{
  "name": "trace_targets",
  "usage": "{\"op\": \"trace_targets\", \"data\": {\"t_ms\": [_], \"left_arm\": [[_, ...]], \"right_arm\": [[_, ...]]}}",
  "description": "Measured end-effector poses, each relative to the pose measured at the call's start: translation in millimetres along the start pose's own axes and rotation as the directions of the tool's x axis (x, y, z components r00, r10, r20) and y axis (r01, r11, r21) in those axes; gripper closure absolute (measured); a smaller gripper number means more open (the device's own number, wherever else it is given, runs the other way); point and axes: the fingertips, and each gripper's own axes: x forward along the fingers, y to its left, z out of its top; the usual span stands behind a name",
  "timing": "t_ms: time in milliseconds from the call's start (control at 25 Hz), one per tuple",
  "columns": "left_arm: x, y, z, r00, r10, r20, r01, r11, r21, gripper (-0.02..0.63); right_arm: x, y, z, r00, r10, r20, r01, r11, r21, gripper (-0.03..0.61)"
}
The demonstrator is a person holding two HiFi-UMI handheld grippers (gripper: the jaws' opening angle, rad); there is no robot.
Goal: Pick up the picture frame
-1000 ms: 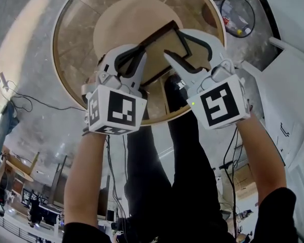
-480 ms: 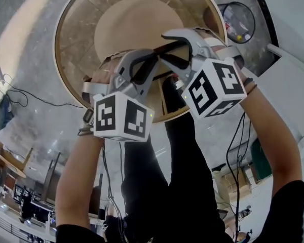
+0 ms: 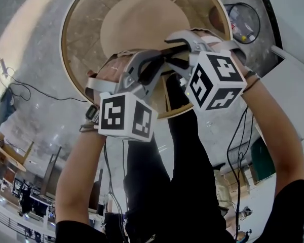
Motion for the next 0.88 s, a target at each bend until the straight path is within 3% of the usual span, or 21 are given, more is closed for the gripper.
{"op": "trace_targets", "data": {"t_ms": [80, 160, 440, 600, 880], "left_arm": [[-3, -2, 4, 1.000, -0.001, 0.003, 0.001, 1.000, 0.003, 0.558], [-4, -1, 6, 1.000, 0.000, 0.003, 0.000, 1.000, -0.007, 0.558], [-14, -4, 5, 1.000, 0.000, 0.002, 0.000, 0.998, -0.060, 0.558], [-27, -1, 9, 0.999, 0.032, 0.014, -0.030, 0.993, -0.112, 0.598], [-48, -12, 5, 1.000, 0.026, -0.009, -0.027, 0.991, -0.128, 0.598]], "right_arm": [[-1, 6, -1, 0.999, 0.035, -0.019, -0.035, 0.999, -0.002, 0.395], [-1, 11, 0, 0.998, 0.062, -0.029, -0.062, 0.998, 0.010, 0.447], [-3, 18, 10, 0.992, 0.116, 0.038, -0.121, 0.978, 0.169, 0.493], [-5, 21, 8, 0.988, 0.126, 0.088, -0.147, 0.940, 0.307, 0.511], [-15, 32, 15, 0.984, 0.111, 0.137, -0.159, 0.899, 0.409, 0.522]]}}
